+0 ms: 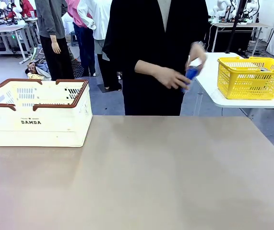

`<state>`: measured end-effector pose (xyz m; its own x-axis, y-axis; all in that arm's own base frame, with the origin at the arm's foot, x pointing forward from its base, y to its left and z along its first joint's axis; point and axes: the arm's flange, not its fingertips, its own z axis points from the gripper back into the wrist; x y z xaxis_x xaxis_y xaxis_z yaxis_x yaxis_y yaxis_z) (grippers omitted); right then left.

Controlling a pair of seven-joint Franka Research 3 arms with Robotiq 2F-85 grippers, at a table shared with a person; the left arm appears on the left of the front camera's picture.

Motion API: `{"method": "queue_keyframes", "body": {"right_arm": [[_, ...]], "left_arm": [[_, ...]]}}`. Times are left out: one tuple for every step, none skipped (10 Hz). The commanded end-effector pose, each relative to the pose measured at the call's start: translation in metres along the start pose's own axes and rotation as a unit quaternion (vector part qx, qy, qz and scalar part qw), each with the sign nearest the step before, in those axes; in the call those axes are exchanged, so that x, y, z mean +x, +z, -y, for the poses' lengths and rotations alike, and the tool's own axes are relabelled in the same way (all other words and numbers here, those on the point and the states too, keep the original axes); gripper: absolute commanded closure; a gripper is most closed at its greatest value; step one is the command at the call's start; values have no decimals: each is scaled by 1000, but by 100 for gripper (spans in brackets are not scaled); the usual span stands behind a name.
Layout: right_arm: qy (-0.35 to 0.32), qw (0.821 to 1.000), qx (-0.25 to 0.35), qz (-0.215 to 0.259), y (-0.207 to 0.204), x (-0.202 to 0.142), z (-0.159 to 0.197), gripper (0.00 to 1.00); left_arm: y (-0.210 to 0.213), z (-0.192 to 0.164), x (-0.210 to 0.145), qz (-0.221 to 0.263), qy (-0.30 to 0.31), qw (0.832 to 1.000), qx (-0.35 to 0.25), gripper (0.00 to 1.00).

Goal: Place the drinks into the Shopping basket.
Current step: Pick up one drink and place it into the Shopping basket.

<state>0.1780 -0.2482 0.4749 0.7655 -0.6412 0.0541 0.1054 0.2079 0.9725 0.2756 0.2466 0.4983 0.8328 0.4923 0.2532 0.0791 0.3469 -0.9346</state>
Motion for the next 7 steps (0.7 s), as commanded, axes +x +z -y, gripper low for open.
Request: {"method": "queue_keyframes", "body": {"right_arm": [[10, 1000, 13, 1, 1, 3, -4, 0], [10, 1000, 13, 1, 1, 3, -4, 0], [10, 1000, 13, 1, 1, 3, -4, 0], [10, 1000, 13, 1, 1, 3, -4, 0], [10, 1000, 13, 1, 1, 3, -4, 0], [10, 1000, 13, 1, 1, 3, -4, 0], [10, 1000, 13, 1, 1, 3, -4, 0]], "left_arm": [[2, -1, 1, 1, -11, 1000, -6, 0], [2, -1, 1, 1, -11, 1000, -6, 0], [2, -1, 1, 1, -11, 1000, -6, 0], [2, -1, 1, 1, -11, 1000, -6, 0], [2, -1, 1, 1, -11, 1000, -6, 0], [2, -1, 1, 1, -11, 1000, -6, 0], [2, -1, 1, 1, -11, 1000, -6, 0]]}}
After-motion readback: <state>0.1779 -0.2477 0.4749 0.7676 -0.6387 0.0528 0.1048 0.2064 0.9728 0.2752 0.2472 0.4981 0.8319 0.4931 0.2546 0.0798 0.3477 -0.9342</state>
